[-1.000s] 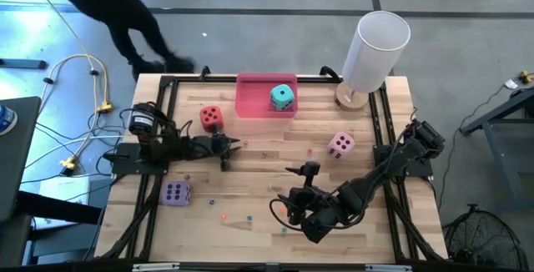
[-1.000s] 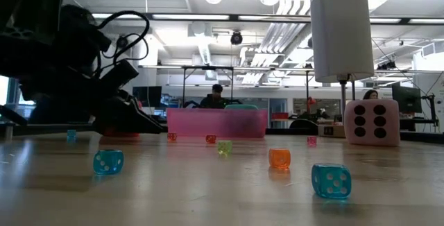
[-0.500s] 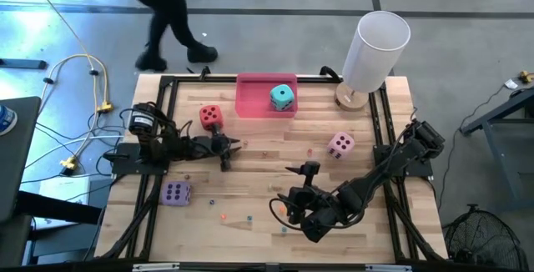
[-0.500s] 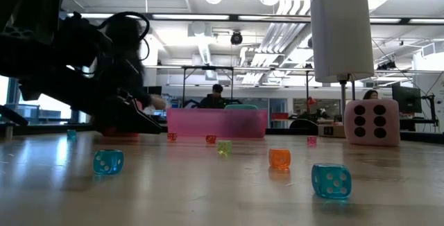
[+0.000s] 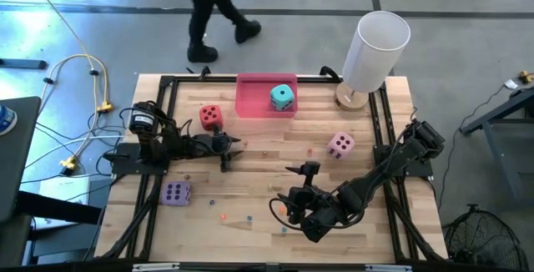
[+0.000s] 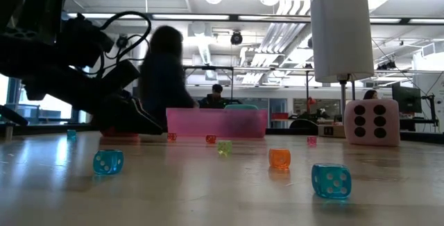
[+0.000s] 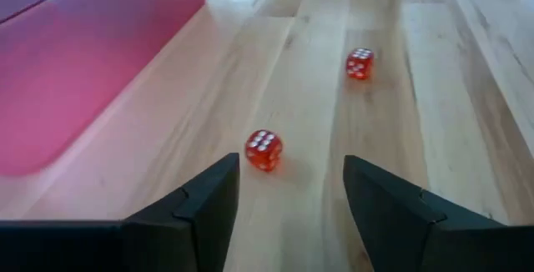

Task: Pick & Place Dice
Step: Put the small red dice into the pink bin

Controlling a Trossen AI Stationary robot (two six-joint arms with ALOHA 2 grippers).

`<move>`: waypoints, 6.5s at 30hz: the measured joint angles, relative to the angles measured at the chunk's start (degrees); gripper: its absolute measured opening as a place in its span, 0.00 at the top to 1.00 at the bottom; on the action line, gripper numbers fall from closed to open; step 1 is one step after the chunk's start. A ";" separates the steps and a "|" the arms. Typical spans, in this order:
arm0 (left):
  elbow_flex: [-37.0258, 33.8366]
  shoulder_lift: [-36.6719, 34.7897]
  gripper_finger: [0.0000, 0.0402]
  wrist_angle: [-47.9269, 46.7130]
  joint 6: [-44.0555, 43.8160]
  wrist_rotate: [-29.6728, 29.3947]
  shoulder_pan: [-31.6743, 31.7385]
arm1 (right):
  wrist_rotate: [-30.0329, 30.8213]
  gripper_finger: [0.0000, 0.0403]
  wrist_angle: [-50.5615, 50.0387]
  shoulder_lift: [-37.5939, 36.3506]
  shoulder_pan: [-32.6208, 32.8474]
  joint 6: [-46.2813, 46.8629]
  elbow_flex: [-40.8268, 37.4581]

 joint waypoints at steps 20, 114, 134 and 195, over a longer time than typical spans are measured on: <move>1.54 0.00 0.47 -1.81 -0.28 0.27 2.21 | -0.01 0.01 -0.01 0.02 0.00 -0.02 0.00; 4.97 -9.80 0.88 -15.74 -7.97 17.85 9.31 | -1.34 0.01 -0.03 0.02 -0.76 0.00 0.00; 17.89 -29.90 0.89 -49.27 -7.14 13.92 23.19 | -3.74 0.01 -0.06 0.02 -2.64 0.00 0.00; 30.54 -21.59 0.67 -65.44 -3.24 -0.32 22.60 | -6.45 0.01 0.18 0.02 -2.86 0.02 -0.02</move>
